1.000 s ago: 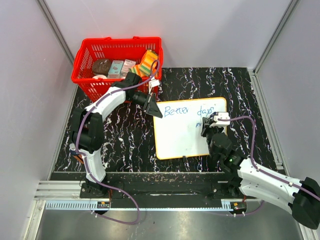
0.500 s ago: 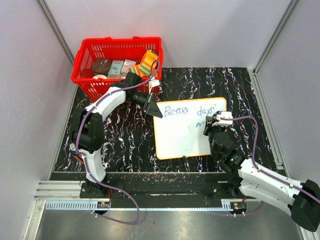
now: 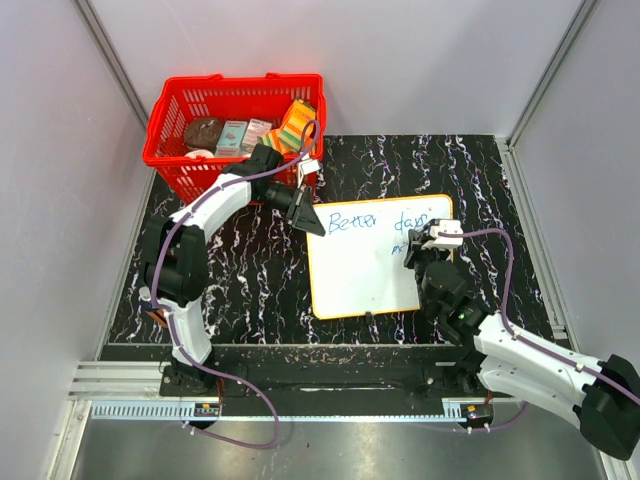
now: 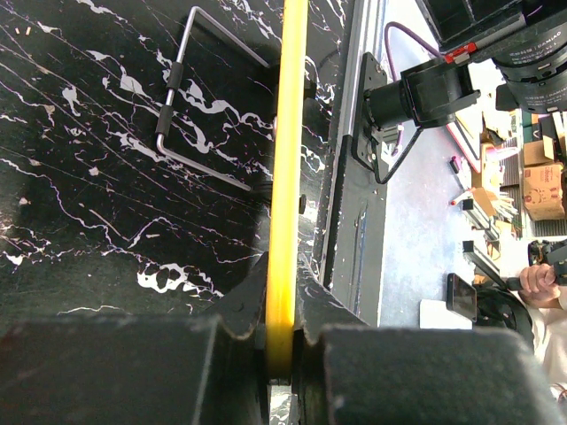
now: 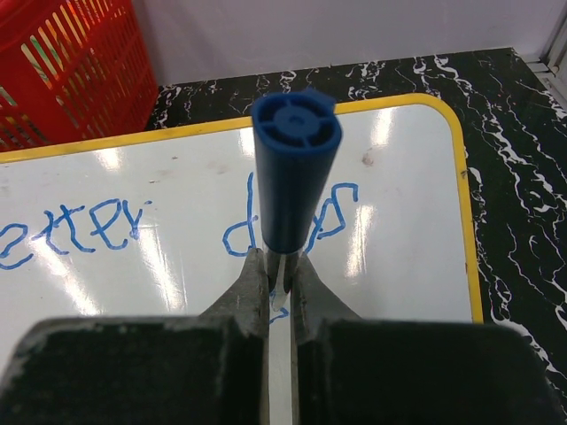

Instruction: Write a sentence on the whiteboard

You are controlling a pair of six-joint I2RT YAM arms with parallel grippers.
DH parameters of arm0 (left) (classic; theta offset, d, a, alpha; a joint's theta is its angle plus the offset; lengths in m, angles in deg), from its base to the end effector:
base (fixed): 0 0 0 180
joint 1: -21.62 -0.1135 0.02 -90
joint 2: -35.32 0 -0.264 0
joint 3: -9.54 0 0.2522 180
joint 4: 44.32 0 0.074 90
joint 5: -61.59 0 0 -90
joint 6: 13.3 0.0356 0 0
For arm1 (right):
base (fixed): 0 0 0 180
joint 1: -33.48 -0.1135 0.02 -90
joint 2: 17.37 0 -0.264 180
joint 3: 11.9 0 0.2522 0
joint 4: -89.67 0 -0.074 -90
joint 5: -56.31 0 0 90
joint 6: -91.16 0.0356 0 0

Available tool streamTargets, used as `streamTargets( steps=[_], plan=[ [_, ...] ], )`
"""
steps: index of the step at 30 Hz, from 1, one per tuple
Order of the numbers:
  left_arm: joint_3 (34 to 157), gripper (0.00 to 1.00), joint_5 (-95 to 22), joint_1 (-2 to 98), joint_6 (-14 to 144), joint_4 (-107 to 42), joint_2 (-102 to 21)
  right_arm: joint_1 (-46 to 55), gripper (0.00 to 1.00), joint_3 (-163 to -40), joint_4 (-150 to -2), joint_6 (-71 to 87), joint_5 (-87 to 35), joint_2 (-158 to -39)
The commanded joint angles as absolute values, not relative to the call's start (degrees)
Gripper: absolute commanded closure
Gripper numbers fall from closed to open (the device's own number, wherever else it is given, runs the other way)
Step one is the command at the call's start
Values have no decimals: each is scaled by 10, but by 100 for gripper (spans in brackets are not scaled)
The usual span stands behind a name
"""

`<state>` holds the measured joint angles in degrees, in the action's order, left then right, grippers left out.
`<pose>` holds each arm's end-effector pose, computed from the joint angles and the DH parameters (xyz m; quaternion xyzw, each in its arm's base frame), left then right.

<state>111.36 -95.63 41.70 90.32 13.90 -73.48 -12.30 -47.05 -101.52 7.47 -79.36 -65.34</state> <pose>0.3571 -0.1655 0.2531 0.3495 0.7440 -0.5498 0.1481 0.1494 0.1170 0.2508 0.0314 0.7134 0.0320 0.6993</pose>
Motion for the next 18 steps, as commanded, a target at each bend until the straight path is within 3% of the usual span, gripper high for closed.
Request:
streamTargets(
  steps=[1, 18],
  plan=[
    [1122, 100, -843, 421, 959, 114, -713, -119, 100, -490, -1033, 82, -772, -666],
    [1125, 100, -842, 421, 957, 114, -714, -119, 100, -463, -956, 144, -762, -625]
  ],
)
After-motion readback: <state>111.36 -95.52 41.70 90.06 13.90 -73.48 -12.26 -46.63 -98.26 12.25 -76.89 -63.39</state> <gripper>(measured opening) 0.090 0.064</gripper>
